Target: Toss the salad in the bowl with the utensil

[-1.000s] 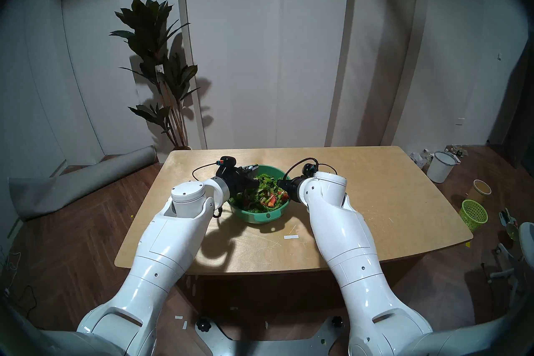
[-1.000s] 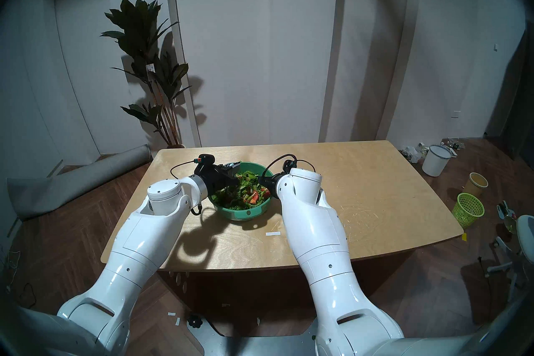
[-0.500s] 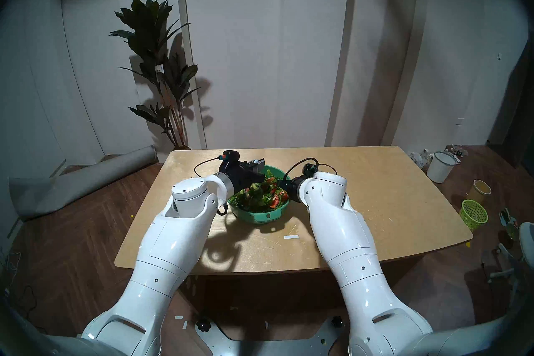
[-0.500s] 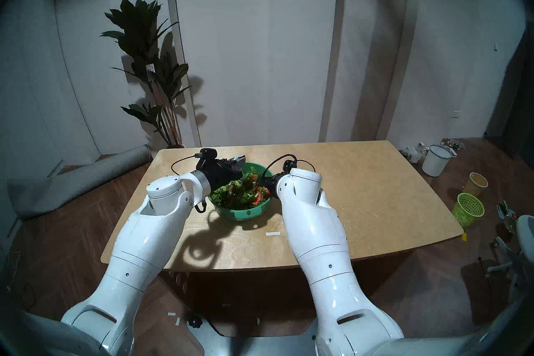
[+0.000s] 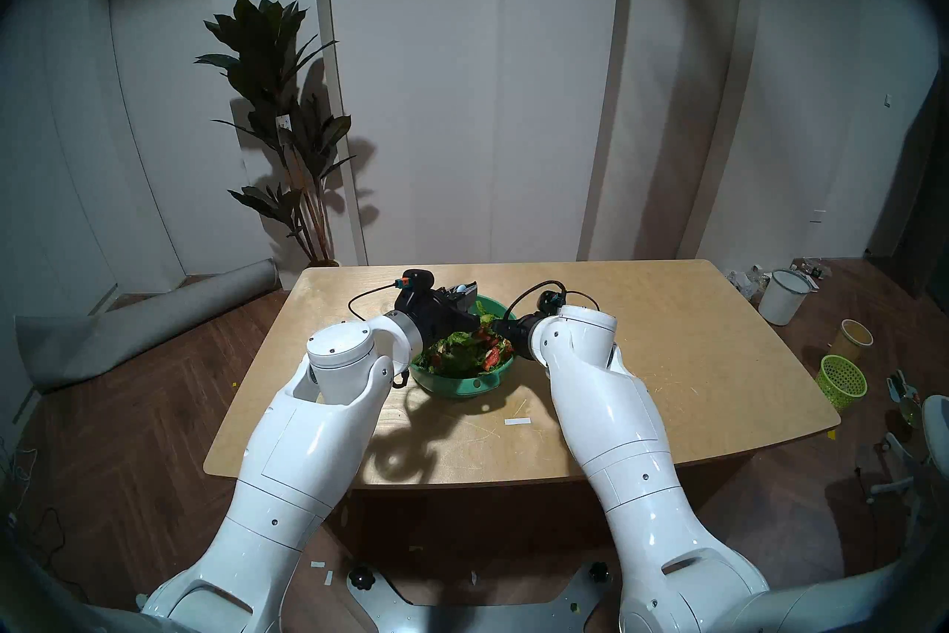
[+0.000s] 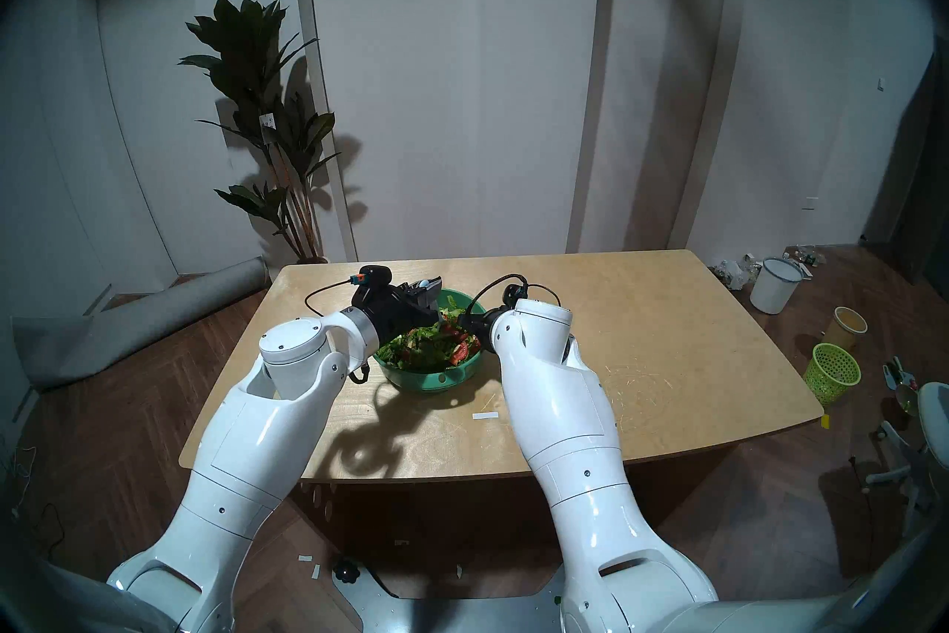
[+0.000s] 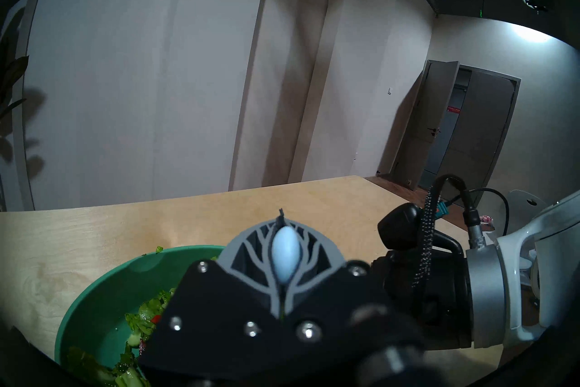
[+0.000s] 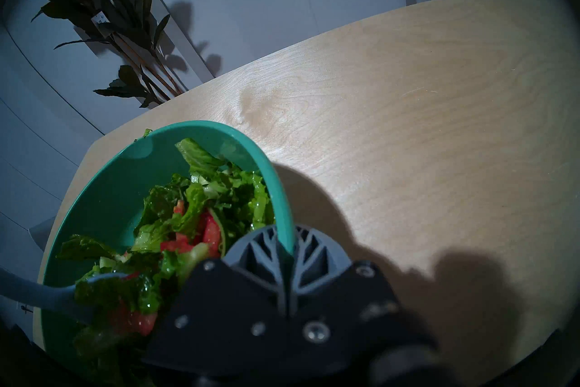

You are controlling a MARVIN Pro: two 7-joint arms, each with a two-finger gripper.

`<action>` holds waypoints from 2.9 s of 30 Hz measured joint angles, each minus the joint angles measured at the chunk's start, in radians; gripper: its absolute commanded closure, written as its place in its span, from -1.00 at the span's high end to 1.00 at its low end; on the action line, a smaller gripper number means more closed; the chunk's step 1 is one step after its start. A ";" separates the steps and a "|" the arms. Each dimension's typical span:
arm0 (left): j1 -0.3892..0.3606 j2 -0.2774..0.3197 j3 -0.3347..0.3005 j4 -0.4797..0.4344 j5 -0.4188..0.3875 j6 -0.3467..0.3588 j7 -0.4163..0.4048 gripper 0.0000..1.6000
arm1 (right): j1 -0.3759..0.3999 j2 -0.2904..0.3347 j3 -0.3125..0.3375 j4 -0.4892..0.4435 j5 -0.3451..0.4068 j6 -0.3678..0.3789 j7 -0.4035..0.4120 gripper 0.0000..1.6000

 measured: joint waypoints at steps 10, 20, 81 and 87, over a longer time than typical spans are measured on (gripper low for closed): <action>0.037 0.024 0.003 -0.089 0.026 0.001 0.020 -1.00 | 0.000 0.000 0.000 0.000 -0.001 0.000 0.001 -1.00; 0.090 0.059 0.040 -0.165 0.061 0.006 0.019 -1.00 | 0.000 0.000 0.000 0.000 -0.001 0.000 0.002 -1.00; -0.110 0.073 0.141 0.330 0.301 -0.408 0.092 -1.00 | -0.001 -0.002 0.000 0.001 -0.004 0.002 0.007 -1.00; -0.114 0.079 0.138 0.330 0.308 -0.416 0.093 -1.00 | -0.001 -0.003 0.000 0.001 -0.004 0.002 0.009 -1.00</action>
